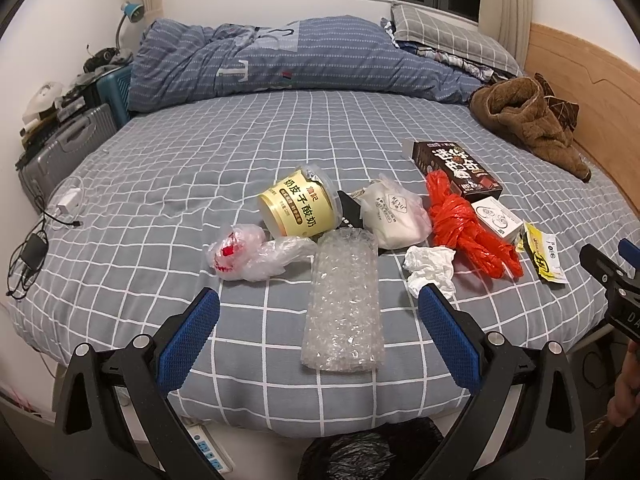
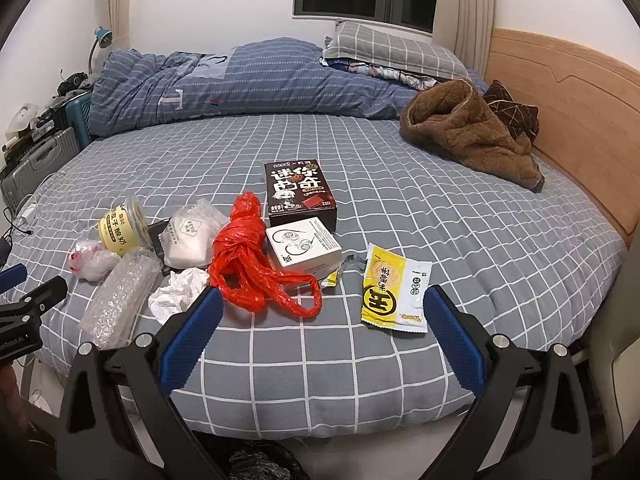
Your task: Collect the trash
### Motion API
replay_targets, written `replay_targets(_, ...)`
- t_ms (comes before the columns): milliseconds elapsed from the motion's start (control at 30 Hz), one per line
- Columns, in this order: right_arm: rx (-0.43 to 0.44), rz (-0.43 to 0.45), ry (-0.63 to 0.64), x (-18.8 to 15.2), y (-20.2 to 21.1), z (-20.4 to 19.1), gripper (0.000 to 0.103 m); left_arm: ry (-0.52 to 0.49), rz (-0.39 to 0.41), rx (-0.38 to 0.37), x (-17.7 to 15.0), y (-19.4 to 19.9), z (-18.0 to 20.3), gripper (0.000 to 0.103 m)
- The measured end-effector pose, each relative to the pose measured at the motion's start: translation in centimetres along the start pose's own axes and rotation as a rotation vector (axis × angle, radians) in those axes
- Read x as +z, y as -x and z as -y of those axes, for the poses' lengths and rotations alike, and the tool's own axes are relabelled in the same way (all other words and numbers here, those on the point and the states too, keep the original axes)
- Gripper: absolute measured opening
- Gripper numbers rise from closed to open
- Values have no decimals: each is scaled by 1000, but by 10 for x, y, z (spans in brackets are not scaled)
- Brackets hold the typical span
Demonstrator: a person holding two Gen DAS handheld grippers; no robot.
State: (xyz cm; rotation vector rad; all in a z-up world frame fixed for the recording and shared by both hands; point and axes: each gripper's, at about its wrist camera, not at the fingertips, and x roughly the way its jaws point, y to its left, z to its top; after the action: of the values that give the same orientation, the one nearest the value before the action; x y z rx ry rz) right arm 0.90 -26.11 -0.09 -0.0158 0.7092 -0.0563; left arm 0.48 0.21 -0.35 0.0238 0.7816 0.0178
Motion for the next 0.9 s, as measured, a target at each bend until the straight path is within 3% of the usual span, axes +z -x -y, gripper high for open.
replay_targets(900, -1, 3, 1, 1, 1, 2, 96, 1, 0, -4, 3, 4, 1, 97)
